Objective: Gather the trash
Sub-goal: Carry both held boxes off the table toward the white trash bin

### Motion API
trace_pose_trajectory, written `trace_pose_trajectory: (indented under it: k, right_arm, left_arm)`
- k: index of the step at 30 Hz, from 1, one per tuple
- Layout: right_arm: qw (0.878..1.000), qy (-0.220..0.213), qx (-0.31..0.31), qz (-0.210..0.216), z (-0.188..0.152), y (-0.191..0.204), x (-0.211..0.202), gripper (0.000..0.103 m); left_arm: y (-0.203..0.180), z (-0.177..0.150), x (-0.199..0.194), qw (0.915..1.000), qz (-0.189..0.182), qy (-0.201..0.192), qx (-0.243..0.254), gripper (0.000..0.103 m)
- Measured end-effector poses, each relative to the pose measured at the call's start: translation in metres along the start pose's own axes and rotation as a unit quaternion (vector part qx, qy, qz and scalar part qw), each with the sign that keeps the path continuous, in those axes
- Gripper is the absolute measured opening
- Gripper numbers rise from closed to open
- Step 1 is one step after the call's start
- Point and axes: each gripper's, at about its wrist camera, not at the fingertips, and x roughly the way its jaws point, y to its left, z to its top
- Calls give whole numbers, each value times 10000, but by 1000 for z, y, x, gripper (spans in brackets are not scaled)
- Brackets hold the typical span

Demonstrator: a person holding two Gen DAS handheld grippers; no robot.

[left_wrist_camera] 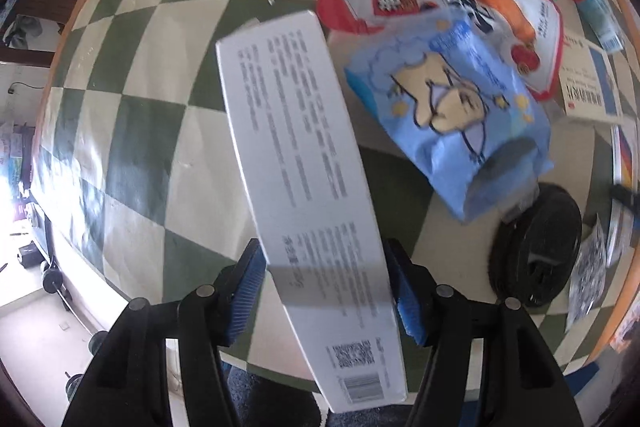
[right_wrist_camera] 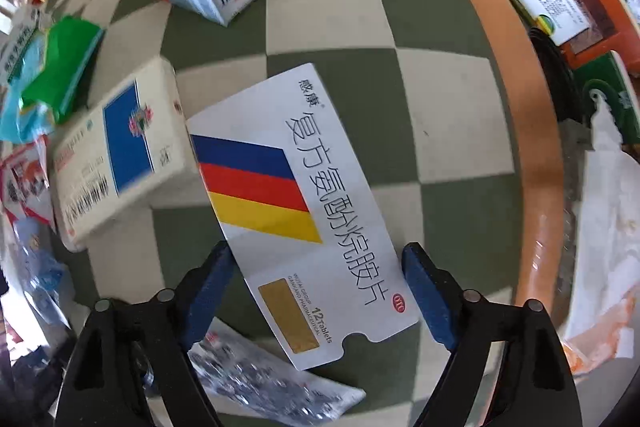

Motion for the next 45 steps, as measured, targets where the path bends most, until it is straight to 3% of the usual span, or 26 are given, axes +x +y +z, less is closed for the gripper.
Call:
trace_pose_trajectory:
  k: [4,7,9,13,17,25,29,31,33,37,40,45]
  right_arm:
    - [9997,257,8,27,-19,-1,5,84]
    - [9997,226,112,33,-23,-2,10,87]
    - [9994,259,183,105,-24,-4,13,85]
    - [9999,156,26,51,-25,3,9,83]
    - [9996,-60,249,103,-31,-1,2,82]
    - [9929,-742,791,478,-46,-10,-59,80]
    - [9863,-989,985,883,-54,12,-106,80]
    - [9833,-1061,1046,1049,-70,20,-125,80]
    - [9794,-1136,1129,1226,-128,2,-171,80]
    - [9751,-1279,1174,1380,-199,35,-196,80]
    - [9765,-1252,1138,1335,-228,84,-181,79]
    - [9857,-1026,809,1066,-258,175,-132,79]
  left_arm:
    - [2,7,0,10000,-55,-20,-43,60]
    - [-3,8,1,9997,-230,-82,15,47]
    - [20,11,4,9997,-52,-181,150,47]
    - [11,5,-7,9989,75,-354,311,46]
    - [15,4,-37,9970,150,-584,479,46]
    - [36,-9,-79,9899,-7,-1198,765,46]
    - [49,-15,-82,9837,-245,-1469,1003,46]
    - [62,-18,-81,9806,-359,-1563,1128,46]
    - [78,-27,-72,9782,-456,-1624,1208,46]
    - [112,-38,-54,9753,-470,-1640,1406,46]
    - [135,-37,-23,9772,-329,-1418,1546,46]
    - [153,-21,28,9841,-519,-811,1490,46]
